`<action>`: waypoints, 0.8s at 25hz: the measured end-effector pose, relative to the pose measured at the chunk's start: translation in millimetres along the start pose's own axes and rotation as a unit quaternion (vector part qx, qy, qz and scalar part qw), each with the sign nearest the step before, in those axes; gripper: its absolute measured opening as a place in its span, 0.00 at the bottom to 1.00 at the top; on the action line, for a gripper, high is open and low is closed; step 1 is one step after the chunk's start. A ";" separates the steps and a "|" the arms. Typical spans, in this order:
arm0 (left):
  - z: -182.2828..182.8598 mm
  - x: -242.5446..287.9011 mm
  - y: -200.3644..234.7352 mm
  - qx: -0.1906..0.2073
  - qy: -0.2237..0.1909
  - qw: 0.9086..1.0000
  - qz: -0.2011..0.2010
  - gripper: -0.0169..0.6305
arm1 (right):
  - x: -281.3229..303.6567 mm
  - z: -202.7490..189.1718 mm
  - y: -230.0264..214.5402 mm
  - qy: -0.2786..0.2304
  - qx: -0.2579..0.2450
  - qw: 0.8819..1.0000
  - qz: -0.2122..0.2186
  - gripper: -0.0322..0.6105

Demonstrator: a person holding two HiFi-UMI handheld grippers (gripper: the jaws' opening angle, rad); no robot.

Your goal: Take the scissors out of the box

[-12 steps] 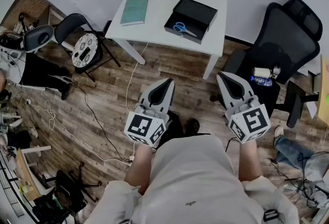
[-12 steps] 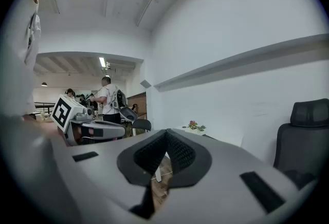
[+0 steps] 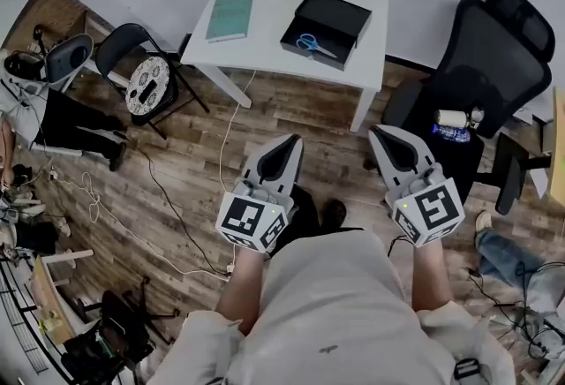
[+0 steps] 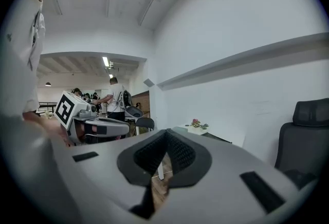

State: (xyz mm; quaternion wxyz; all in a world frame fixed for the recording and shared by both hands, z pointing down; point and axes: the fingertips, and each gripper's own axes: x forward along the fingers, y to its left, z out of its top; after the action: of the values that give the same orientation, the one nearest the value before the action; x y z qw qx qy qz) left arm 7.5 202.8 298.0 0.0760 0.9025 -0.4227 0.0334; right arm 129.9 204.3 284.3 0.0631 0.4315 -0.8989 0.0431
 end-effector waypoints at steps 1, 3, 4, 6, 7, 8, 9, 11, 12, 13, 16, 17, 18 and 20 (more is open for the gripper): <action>0.0 -0.7 -0.2 0.000 0.000 1.000 0.001 0.06 | -0.3 0.1 -0.5 -0.003 0.004 1.000 0.000 0.06; -0.6 -1.9 1.4 -0.001 0.001 1.000 0.003 0.06 | 0.9 -0.3 -0.7 -0.007 0.011 1.000 0.002 0.06; -1.5 -2.9 3.0 -0.001 0.003 1.000 0.004 0.06 | 2.4 -1.3 0.4 -0.006 0.012 1.000 0.005 0.06; -3.6 -5.4 6.6 -0.004 0.007 1.000 0.007 0.06 | 5.9 -4.3 4.2 0.002 0.011 1.000 0.010 0.06; -4.5 -6.3 8.5 -0.006 0.008 1.000 0.008 0.06 | 7.7 -5.7 5.8 0.005 0.012 1.000 0.012 0.06; -5.3 -6.8 10.5 -0.007 0.009 1.000 0.008 0.06 | 9.7 -6.8 6.8 0.007 0.012 1.000 0.012 0.06; -5.9 -7.2 12.5 -0.008 0.009 1.000 0.008 0.06 | 11.7 -7.8 7.4 0.008 0.013 1.000 0.012 0.06; -6.7 -7.8 16.5 -0.010 0.006 1.000 0.004 0.06 | 15.6 -9.0 8.6 0.009 0.015 1.000 0.010 0.06; -6.6 -7.7 18.6 -0.011 0.003 1.000 0.001 0.06 | 17.6 -9.1 9.1 0.009 0.015 1.000 0.010 0.06; -5.8 -7.1 21.0 -0.012 -0.001 1.000 -0.001 0.06 | 20.1 -8.7 9.6 0.010 0.014 1.000 0.011 0.06; -2.5 -3.6 30.3 -0.012 -0.009 1.000 -0.002 0.06 | 28.7 -8.9 11.5 0.017 0.009 1.000 0.019 0.06; -1.8 -2.2 33.4 -0.013 -0.011 1.000 -0.002 0.06 | 31.6 -9.6 11.6 0.020 0.009 1.000 0.020 0.06; -1.1 -0.7 36.7 -0.014 -0.012 1.000 -0.003 0.06 | 34.7 -10.1 11.3 0.023 0.009 0.999 0.020 0.06; 0.9 2.7 44.6 -0.014 -0.014 1.000 -0.004 0.06 | 42.7 -9.0 9.1 0.026 0.010 0.999 0.019 0.08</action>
State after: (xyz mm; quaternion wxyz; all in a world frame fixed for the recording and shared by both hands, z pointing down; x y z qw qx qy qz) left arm -25.0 172.5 302.4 0.0832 0.9035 -0.4203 0.0146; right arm 97.0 178.2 299.4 0.0812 0.4137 -0.9045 0.0643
